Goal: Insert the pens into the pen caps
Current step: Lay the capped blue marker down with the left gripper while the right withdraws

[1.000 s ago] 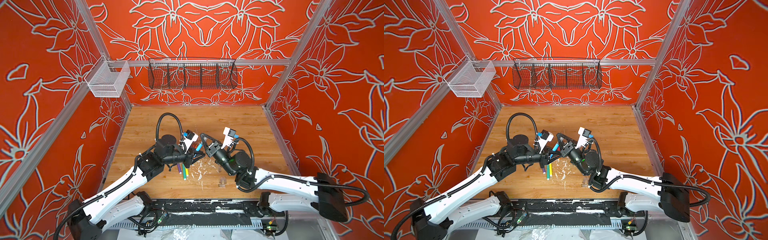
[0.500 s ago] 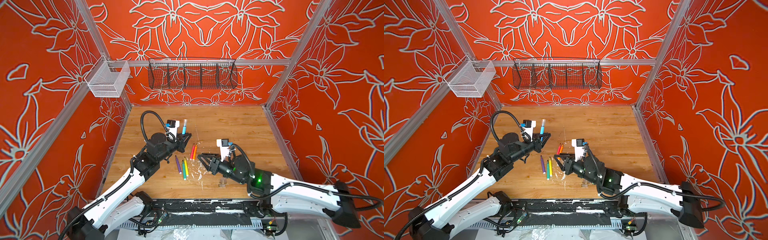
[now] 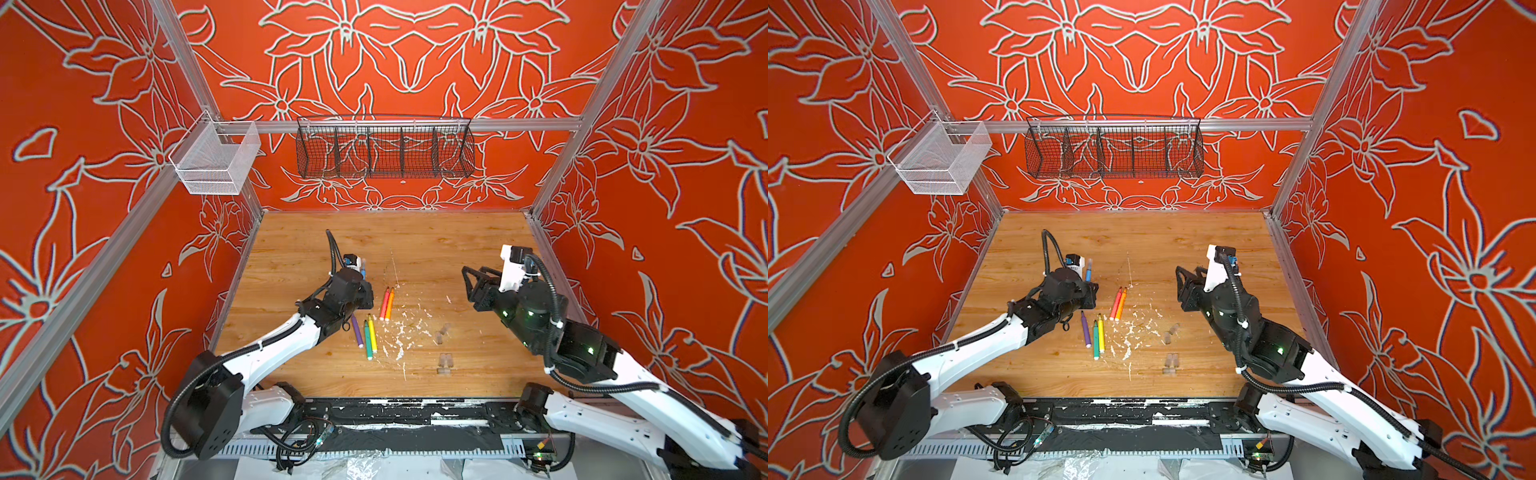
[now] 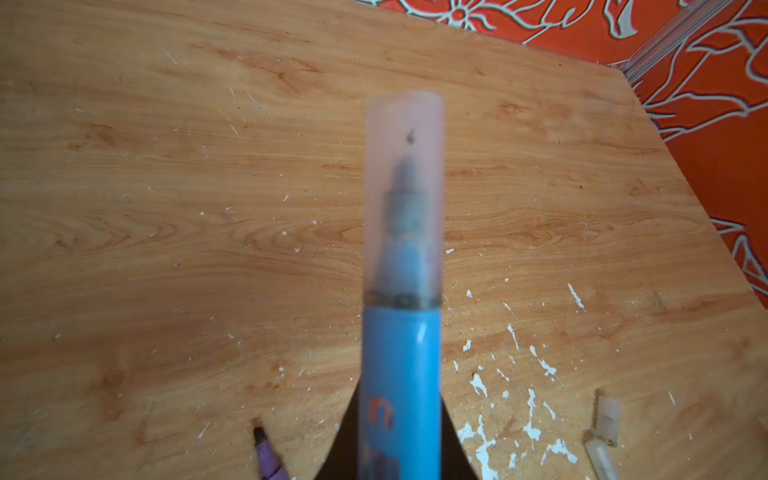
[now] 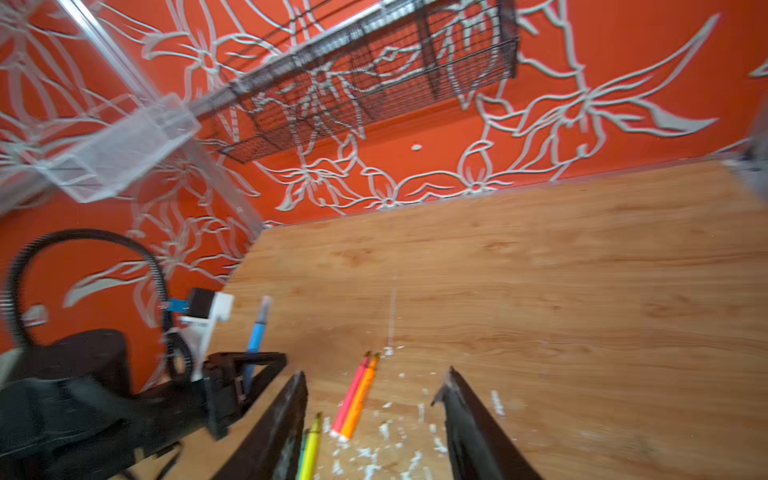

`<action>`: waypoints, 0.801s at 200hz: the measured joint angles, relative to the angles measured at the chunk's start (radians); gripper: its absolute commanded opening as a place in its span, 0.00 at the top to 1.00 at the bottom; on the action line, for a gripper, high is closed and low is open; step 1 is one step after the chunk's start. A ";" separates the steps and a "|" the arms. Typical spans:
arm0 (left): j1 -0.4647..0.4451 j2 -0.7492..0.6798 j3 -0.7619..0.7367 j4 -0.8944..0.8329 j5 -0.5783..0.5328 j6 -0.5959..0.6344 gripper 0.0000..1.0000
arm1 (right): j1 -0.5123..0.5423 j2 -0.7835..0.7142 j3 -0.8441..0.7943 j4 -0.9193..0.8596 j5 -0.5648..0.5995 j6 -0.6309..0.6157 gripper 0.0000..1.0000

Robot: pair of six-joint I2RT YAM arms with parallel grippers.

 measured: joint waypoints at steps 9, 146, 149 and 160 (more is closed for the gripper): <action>-0.008 0.029 0.027 -0.006 -0.002 -0.004 1.00 | -0.016 0.007 -0.046 0.020 0.007 -0.019 0.46; 0.064 0.530 0.372 -0.344 -0.033 -0.080 1.00 | -0.133 0.154 -0.160 0.008 -0.018 -0.031 0.48; 0.068 0.533 0.375 -0.349 -0.033 -0.081 1.00 | -0.133 0.155 -0.160 0.008 -0.021 -0.031 0.48; 0.087 0.545 0.382 -0.367 -0.035 -0.085 1.00 | -0.134 0.159 -0.160 0.008 -0.025 -0.029 0.48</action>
